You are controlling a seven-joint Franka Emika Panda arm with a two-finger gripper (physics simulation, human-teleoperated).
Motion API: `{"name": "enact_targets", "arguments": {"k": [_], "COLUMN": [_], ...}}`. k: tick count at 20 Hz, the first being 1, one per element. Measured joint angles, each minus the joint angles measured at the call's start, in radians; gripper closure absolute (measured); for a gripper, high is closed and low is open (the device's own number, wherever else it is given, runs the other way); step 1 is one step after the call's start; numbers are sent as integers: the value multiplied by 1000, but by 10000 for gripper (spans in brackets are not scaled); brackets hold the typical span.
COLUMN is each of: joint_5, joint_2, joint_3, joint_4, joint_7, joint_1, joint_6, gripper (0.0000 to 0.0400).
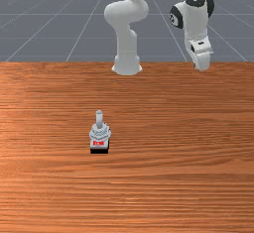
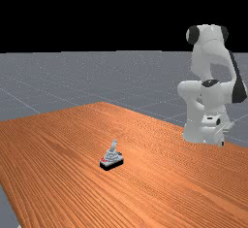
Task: Turn on the trigger
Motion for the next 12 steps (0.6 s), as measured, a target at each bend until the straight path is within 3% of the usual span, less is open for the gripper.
{"name": "enact_targets", "arguments": {"k": [1,2,3,4,5,9,10,11,12], "joint_5": [2,-88,-101,-178,-411,-438,-505,-438,-445], "joint_2": [-54,-100,-140,-166,-174,-242,-267,-222,-220], "joint_3": [-72,-101,-158,-160,-47,-99,-108,-176,-199], "joint_4": [-62,-114,-154,-184,-186,-251,-303,-210,-201], "joint_7": [-67,-21,-70,-28,334,325,179,83,52], "joint_1": [7,-12,-21,-60,-192,-279,-294,-259,-275], "joint_6": [9,52,50,66,38,34,143,-71,-105], "gripper": [399,400,400,400,400,400,400,400,400]}}
